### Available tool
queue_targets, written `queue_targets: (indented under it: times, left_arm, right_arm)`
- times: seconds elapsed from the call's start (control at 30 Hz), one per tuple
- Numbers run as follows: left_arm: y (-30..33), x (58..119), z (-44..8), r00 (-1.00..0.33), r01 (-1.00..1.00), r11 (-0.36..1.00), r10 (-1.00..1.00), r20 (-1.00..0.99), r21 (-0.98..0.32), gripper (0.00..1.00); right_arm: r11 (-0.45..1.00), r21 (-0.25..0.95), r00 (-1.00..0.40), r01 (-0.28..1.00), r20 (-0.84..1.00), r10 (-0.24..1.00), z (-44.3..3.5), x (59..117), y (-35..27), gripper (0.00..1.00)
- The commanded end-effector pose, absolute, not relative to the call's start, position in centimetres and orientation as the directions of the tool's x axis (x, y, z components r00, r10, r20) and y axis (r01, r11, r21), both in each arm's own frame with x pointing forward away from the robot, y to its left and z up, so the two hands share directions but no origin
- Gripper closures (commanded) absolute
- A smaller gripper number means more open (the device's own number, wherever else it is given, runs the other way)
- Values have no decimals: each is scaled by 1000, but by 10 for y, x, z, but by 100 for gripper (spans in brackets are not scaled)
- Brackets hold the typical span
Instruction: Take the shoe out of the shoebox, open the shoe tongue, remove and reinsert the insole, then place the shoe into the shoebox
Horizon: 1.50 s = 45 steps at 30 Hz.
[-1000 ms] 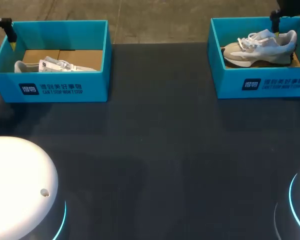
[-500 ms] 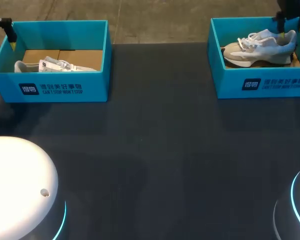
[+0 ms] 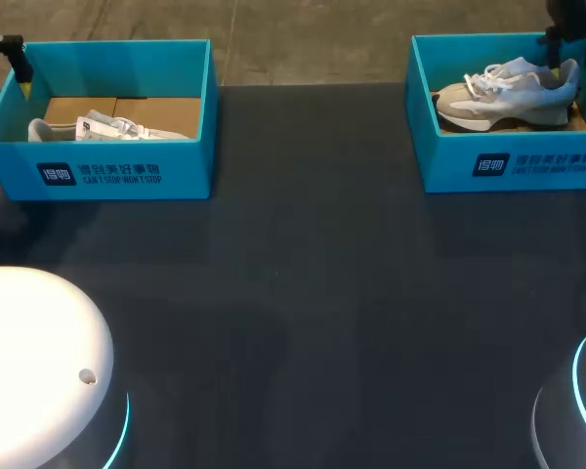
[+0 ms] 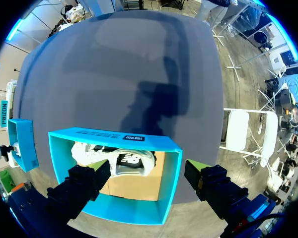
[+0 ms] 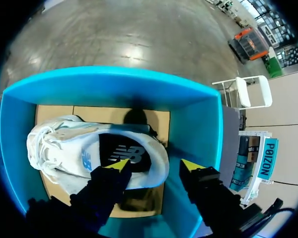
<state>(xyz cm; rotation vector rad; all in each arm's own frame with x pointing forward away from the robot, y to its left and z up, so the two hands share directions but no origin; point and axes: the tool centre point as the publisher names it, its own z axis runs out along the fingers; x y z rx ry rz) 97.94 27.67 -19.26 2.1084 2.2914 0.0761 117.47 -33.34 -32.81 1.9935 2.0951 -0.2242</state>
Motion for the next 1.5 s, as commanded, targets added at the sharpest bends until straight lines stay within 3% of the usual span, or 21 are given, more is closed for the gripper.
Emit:
queue_targets:
  times: [0.03, 0.1, 0.17, 0.3, 0.5, 1.3, 1.4, 1.47, 1.5]
  left_arm:
    - [277, 979, -193, -84, 995, 83, 996, 16, 55, 0]
    - [277, 979, -193, -84, 995, 83, 996, 16, 55, 0]
    - [277, 979, -193, -84, 995, 83, 996, 16, 55, 0]
    - [277, 979, -193, -84, 995, 83, 996, 16, 55, 0]
    - [277, 979, -193, -84, 995, 83, 996, 16, 55, 0]
    - [277, 979, -193, -84, 995, 83, 996, 16, 55, 0]
    - [277, 979, -193, -84, 995, 83, 996, 16, 55, 0]
    - [277, 979, -193, -84, 995, 83, 996, 16, 55, 0]
    - [277, 979, -193, -84, 995, 83, 996, 16, 55, 0]
  right_arm:
    - [47, 8, -43, 999, -270, 962, -334, 1186, -337, 32]
    - [43, -3, -42, 999, -266, 963, -337, 1186, -338, 26]
    - [39, -13, -41, 999, -260, 965, -340, 1186, -340, 27]
    - [38, -32, -45, 999, -249, 968, -347, 1186, -341, 38]
    - [35, -58, -48, 998, -234, 971, -356, 1186, -339, 33]
    - [36, -129, -56, 991, -156, 986, -380, 1178, -341, 41]
    - [33, -138, -53, 990, -138, 989, -385, 1178, -342, 36]
    - [33, -142, -52, 989, -134, 990, -387, 1178, -342, 42]
    - [33, -145, -52, 989, -133, 990, -388, 1178, -342, 53]
